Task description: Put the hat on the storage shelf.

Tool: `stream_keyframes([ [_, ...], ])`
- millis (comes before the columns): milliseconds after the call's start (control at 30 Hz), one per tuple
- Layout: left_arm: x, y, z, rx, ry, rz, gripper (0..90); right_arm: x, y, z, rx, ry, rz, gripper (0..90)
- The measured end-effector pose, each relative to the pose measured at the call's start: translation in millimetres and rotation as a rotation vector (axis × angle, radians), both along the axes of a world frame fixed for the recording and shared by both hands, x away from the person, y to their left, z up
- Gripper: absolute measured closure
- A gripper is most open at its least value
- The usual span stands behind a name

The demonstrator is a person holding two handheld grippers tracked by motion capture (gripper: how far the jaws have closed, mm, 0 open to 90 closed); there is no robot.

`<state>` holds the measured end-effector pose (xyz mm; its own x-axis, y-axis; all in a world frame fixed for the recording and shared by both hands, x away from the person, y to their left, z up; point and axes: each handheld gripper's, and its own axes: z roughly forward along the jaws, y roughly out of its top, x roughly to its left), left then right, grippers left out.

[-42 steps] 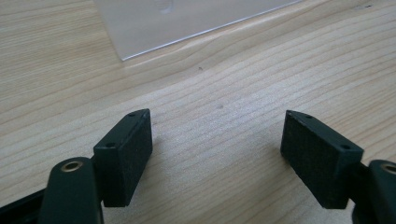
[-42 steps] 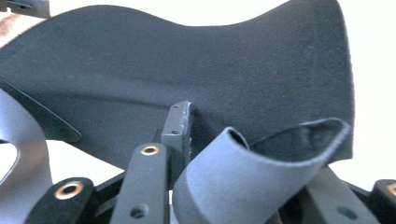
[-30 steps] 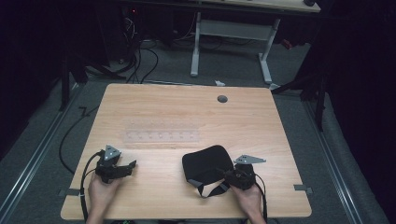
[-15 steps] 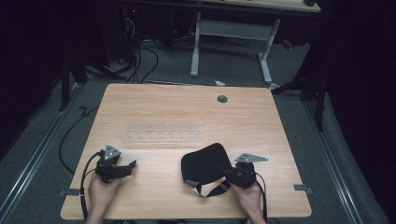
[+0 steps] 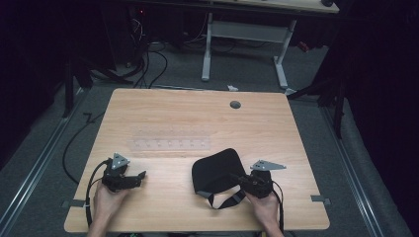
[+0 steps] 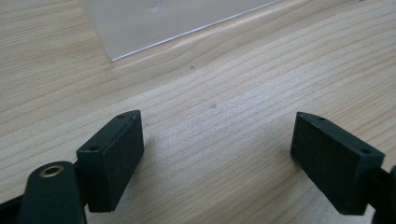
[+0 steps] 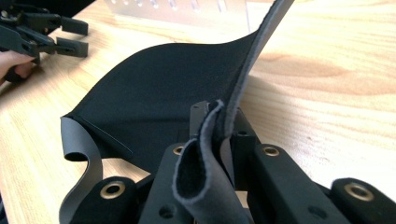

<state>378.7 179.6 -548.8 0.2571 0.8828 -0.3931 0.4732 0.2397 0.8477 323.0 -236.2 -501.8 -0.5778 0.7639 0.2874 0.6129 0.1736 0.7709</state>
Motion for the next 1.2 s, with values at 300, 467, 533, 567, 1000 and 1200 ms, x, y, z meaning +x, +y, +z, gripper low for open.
stream_keyframes([
  [300,-2.3,0.5,1.9,0.014,0.009,0.007,20.8,-0.6,-2.7,6.6,0.032,-0.002,0.002,84.3],
  [467,-9.1,-0.9,10.2,-0.023,-0.022,-0.030,23.3,-0.2,-3.7,15.6,0.042,-0.013,0.003,84.3],
  [533,-11.9,-2.1,14.0,-0.049,-0.022,-0.055,23.4,0.0,-4.3,17.1,0.048,-0.013,0.005,84.3],
  [567,-13.2,-3.0,15.9,-0.065,-0.020,-0.067,23.5,0.1,-4.4,17.7,0.050,-0.013,0.004,84.3],
  [1000,-34.9,-31.9,35.6,-0.094,-0.067,-0.224,22.7,1.2,-0.2,31.9,0.070,-0.026,0.018,84.2],
  [1200,-47.1,-50.2,42.5,-0.058,-0.079,-0.313,21.4,2.3,4.0,36.9,0.079,-0.025,0.031,84.2],
])
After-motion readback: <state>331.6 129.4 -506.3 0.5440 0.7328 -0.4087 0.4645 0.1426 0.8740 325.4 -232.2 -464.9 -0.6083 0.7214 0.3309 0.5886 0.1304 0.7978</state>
